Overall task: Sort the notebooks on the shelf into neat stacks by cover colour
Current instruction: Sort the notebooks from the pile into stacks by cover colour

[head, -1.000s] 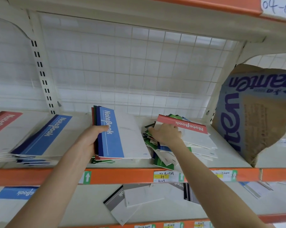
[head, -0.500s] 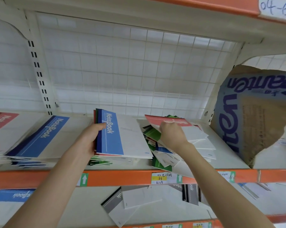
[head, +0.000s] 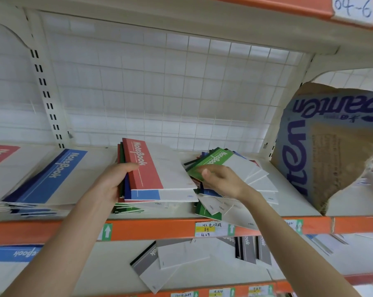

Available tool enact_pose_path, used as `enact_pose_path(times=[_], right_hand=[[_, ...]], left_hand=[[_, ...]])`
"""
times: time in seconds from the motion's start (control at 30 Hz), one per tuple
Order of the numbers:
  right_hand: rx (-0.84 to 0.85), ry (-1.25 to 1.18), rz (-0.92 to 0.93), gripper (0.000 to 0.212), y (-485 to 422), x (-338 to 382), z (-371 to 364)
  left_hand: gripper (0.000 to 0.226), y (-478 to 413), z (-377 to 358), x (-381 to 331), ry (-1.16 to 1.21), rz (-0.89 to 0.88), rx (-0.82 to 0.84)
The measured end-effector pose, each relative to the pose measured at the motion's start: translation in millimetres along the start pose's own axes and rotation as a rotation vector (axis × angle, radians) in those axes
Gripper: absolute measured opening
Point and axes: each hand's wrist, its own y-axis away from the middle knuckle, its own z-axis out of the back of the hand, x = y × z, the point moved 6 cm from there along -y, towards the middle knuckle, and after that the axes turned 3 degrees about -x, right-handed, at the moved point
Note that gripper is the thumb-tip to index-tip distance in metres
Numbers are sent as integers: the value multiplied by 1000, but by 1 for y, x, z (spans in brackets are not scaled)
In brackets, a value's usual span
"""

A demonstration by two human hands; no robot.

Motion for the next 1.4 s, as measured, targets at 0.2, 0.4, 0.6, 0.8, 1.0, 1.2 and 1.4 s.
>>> enact_pose_path(times=[0.2,0.4,0.6,0.8,1.0,1.2,1.4], right_hand=[[-48,476,-137,36,-8,-20,-5],[-63,747,-160,21,-14,-10,-5],[-322,438,277,30,-3,22,7],[-118,226,787,24,32,76,-46],[-153,229,171,48,-4,24,-17],[-26,596,-293,29,-14,-30,-8],[-53,772,-231,22,-11,-8,-5]], left_hand=[[21,4,11,0,-58,-6,-16],[21,8,16,-2,-43,-26,-13],[17,13,10,-1,24,-25,19],[24,14,-8,0,110,-24,56],[19,15,0,2,40,-34,37],[6,16,7,2,39,-23,32],[7,22,9,5,64,-4,11]])
